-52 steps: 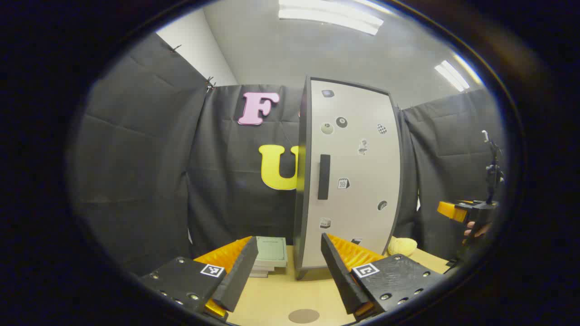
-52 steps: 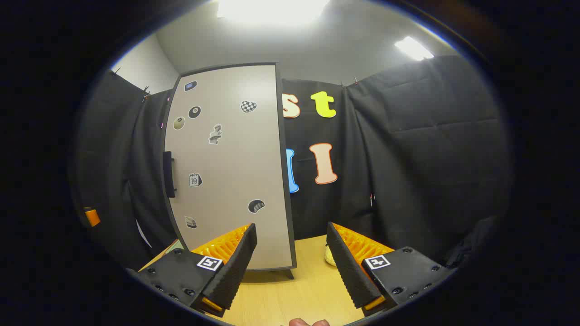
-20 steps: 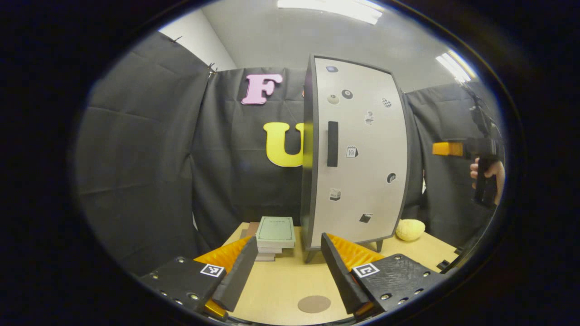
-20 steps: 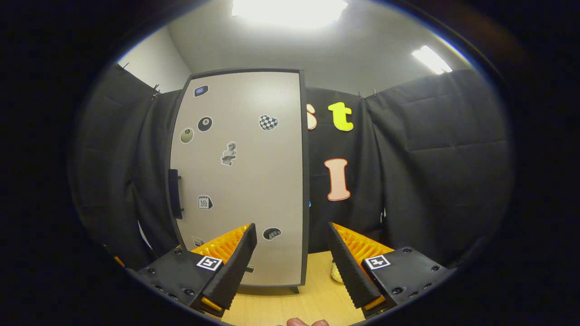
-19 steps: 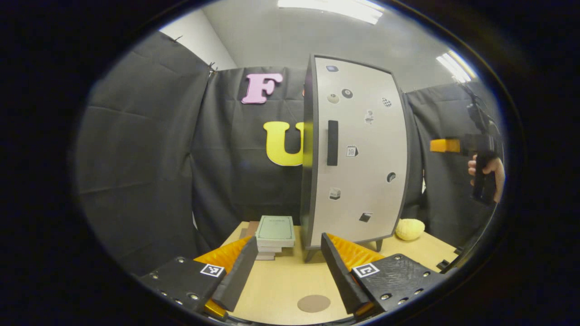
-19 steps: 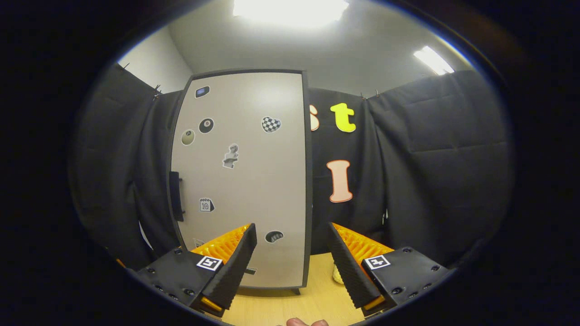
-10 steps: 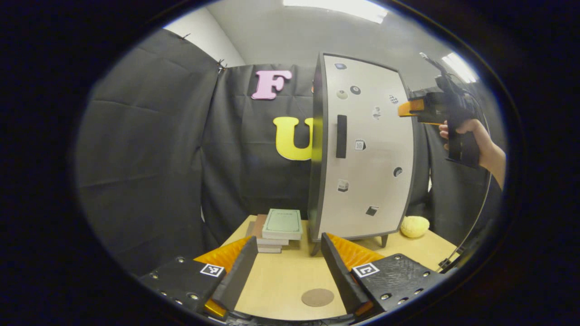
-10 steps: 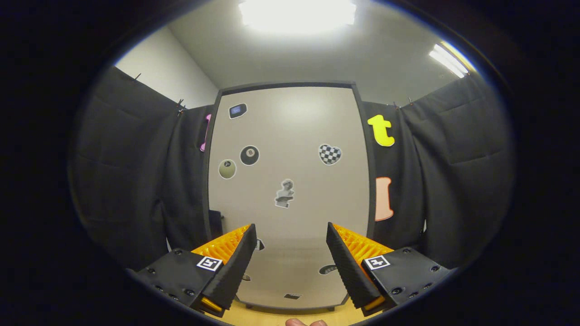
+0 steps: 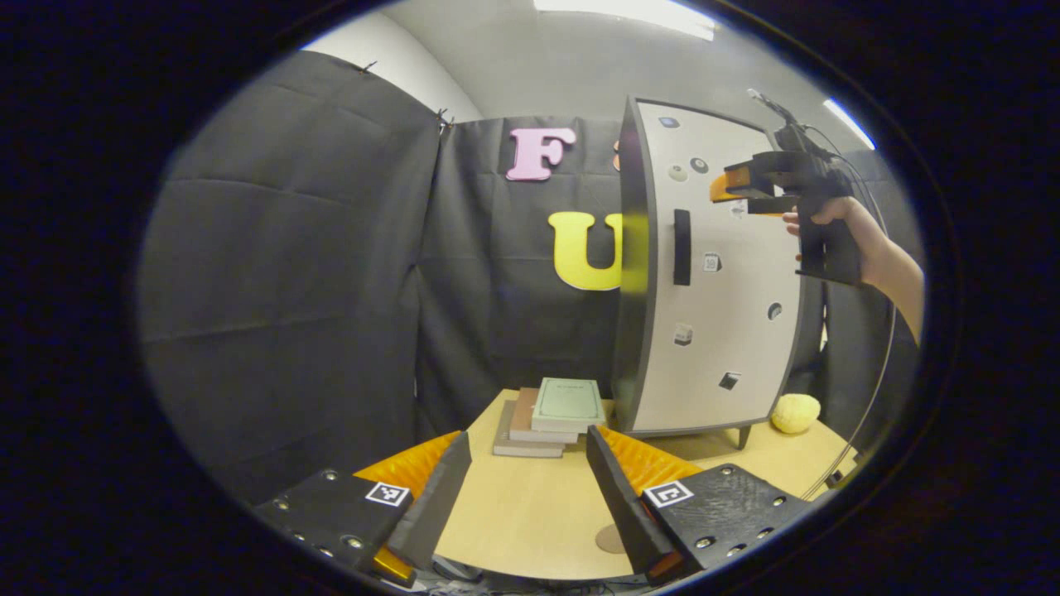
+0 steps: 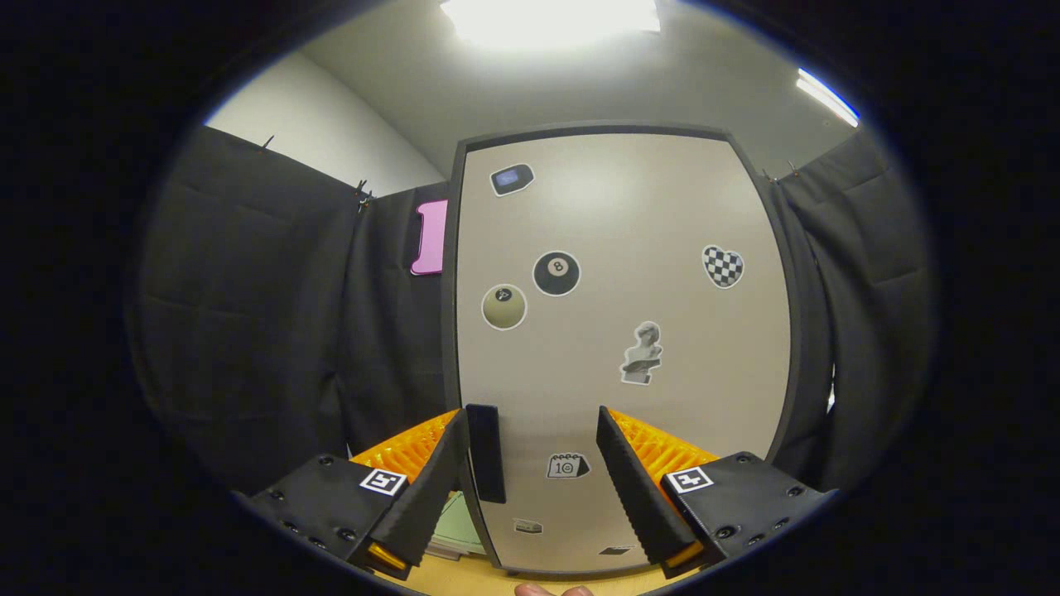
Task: Open the cabinet door with the right hand, grasp the bottle in the cabinet with the left hand and place it on the coaster, then close the cabinet door with the right hand.
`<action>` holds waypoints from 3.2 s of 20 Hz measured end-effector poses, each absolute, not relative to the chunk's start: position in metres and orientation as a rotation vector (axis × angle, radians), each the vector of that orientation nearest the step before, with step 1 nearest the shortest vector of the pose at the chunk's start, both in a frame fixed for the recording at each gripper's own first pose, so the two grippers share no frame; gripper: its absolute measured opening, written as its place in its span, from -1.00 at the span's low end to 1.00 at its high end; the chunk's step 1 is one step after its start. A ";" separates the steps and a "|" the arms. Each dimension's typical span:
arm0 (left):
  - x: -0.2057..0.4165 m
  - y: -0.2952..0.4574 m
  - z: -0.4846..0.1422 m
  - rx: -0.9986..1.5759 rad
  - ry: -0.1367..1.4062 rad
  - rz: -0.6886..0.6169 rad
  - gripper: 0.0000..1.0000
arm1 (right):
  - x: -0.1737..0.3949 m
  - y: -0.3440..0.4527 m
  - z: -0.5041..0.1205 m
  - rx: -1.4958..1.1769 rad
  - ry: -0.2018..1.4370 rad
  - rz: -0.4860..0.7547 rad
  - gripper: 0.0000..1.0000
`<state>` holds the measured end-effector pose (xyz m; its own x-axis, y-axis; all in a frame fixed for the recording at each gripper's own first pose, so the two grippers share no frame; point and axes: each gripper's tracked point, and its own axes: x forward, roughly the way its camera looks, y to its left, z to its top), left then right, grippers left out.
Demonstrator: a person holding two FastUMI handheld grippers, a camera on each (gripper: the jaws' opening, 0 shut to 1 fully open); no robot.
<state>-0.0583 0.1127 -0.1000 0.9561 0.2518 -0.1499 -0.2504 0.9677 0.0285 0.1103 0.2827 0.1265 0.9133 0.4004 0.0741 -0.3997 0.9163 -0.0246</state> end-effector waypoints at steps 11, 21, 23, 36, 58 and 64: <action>-0.071 0.159 -0.101 0.003 0.180 0.358 0.69 | 0.168 0.338 0.058 -0.057 0.081 0.359 0.96; -0.067 0.146 -0.101 -0.050 0.159 0.330 0.70 | 0.184 0.348 0.047 -0.072 0.105 0.317 -0.26; -0.066 0.139 -0.100 -0.037 0.158 0.321 0.70 | 0.183 0.348 0.046 -0.067 0.115 0.320 -0.31; -0.051 0.110 -0.111 -0.079 0.165 0.284 0.70 | 0.148 0.341 0.049 -0.064 0.103 0.492 -0.62; -0.054 0.099 -0.104 -0.076 0.214 0.194 0.75 | 0.108 0.308 0.051 0.006 0.107 0.653 -0.62; -0.046 0.096 -0.109 -0.077 0.237 0.170 0.70 | 0.105 0.295 0.051 0.028 0.105 0.675 -0.62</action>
<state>-0.0465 0.0955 -0.1088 0.9577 0.1587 -0.2399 -0.1768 0.9827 -0.0557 0.1045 0.2947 0.0507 0.7757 0.6249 -0.0882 -0.6221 0.7807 0.0600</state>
